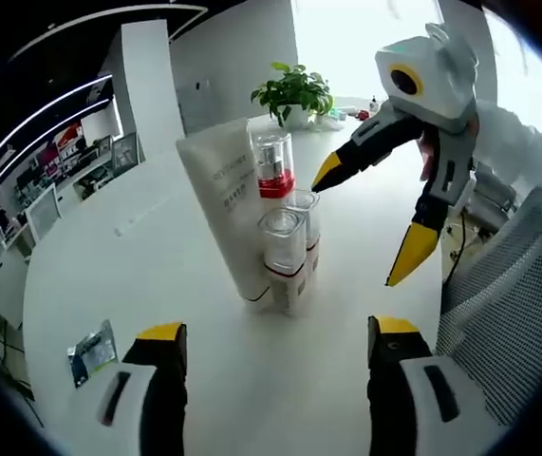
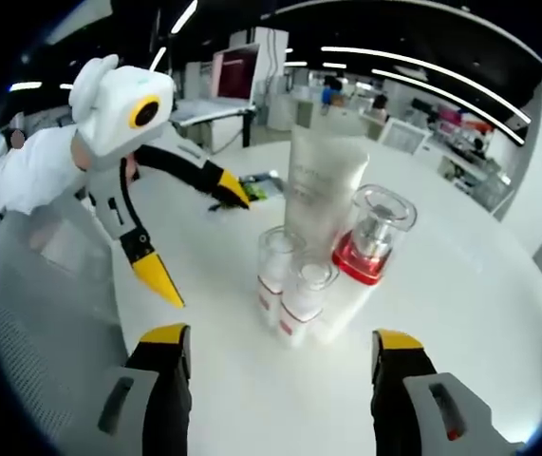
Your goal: Arrange the skincare products in the storage area until every visible bottle or jar stands upright without overlapping.
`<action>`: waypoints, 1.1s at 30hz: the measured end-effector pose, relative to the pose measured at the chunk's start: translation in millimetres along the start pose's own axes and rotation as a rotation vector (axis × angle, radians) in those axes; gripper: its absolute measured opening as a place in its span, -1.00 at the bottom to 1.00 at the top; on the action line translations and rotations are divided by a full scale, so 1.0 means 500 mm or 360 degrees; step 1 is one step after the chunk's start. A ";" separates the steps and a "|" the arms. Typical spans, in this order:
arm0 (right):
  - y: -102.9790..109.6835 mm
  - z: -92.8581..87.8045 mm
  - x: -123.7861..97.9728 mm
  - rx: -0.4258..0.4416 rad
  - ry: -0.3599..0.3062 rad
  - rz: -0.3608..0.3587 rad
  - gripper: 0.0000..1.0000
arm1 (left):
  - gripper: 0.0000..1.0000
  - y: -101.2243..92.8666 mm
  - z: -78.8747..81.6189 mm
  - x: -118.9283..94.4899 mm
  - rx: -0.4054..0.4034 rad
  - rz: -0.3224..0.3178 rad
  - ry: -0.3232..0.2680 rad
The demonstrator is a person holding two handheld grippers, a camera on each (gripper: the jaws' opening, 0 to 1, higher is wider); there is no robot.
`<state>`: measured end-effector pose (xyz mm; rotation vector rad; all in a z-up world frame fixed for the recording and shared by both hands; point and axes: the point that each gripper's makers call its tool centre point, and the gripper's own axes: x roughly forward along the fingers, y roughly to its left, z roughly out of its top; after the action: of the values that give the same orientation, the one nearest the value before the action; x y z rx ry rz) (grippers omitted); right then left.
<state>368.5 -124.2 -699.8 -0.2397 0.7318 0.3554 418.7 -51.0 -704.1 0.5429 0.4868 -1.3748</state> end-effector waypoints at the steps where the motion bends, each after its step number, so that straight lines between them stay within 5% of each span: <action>1: 0.000 0.000 -0.001 0.0011 0.0003 -0.0002 0.60 | 0.58 0.002 0.000 -0.006 -0.0004 0.0008 -0.0003; 10: -0.004 0.014 -0.023 0.0083 -0.0058 -0.0056 0.99 | 0.69 0.022 0.000 -0.047 -0.0057 0.0053 -0.0036; 33: 0.022 0.037 -0.071 0.0108 -0.0122 -0.0103 0.99 | 0.98 0.064 -0.022 -0.148 -0.0198 0.0164 -0.0099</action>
<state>350.7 -116.3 -663.0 -0.1845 0.6581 0.2763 440.4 16.7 -664.5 0.4171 0.4838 -1.2508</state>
